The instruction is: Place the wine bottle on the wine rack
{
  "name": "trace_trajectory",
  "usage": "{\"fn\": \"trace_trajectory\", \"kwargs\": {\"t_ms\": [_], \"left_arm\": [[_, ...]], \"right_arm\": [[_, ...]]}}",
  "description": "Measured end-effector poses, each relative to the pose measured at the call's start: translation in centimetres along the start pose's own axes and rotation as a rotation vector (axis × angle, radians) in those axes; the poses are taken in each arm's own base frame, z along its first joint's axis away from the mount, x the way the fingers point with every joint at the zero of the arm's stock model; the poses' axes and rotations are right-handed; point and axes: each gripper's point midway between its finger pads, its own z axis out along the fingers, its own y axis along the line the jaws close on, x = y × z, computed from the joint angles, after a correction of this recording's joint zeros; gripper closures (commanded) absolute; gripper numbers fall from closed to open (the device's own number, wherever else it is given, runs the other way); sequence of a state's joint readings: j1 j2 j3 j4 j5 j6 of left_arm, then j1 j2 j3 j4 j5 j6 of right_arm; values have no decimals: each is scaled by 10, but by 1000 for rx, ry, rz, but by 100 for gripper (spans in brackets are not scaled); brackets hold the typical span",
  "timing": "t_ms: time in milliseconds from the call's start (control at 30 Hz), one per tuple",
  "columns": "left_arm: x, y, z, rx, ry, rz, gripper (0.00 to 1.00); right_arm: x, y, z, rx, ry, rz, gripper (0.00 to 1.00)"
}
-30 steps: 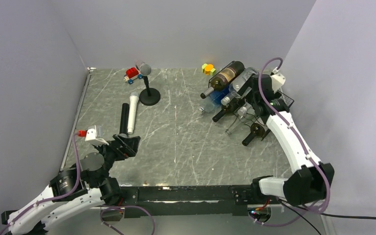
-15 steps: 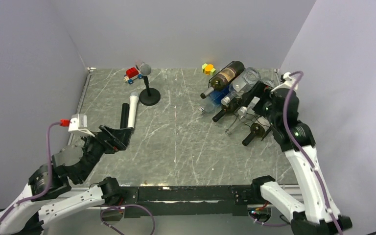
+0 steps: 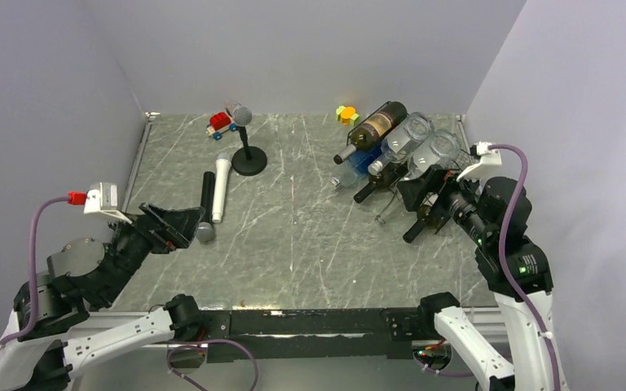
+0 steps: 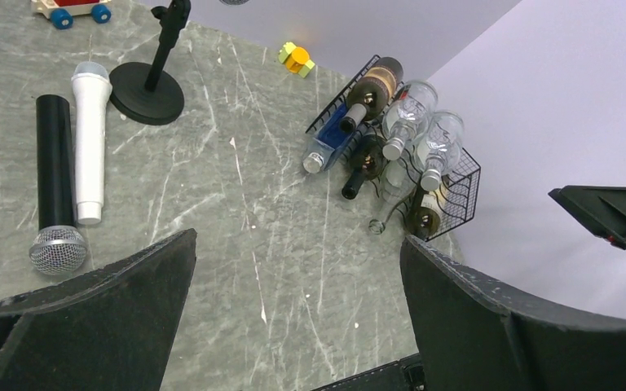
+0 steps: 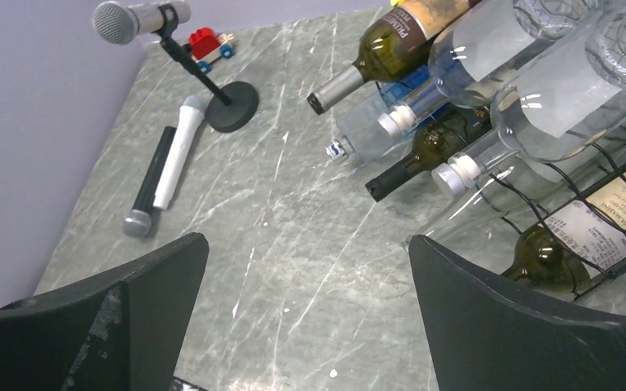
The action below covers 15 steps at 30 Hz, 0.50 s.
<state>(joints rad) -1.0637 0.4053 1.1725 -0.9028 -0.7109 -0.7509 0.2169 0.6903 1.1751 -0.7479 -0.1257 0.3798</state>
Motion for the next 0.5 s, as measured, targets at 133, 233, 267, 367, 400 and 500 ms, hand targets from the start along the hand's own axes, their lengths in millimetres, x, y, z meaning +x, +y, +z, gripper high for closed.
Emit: {"fn": "trace_trajectory", "kwargs": {"t_ms": [133,233,267,367,400,500], "left_arm": [[-1,1,-4,18,1,8,1],[-4,2,-9,30,-2,11,1],[-5,2,-10,34,-3,11,1],[-10,2,-14,40,-8,6,0],[-13,2,-16,42,-11,3,1],[-14,2,-18,42,-11,3,1]], "right_arm": [[0,7,-9,-40,-1,-22,0],[-3,11,-14,-57,-12,-33,0],[-3,12,-15,-62,-14,-35,0],[-3,13,-16,-71,-12,-40,0],[-3,14,-16,-72,-12,-42,0],[-3,14,-18,-73,-10,-43,0]]}}
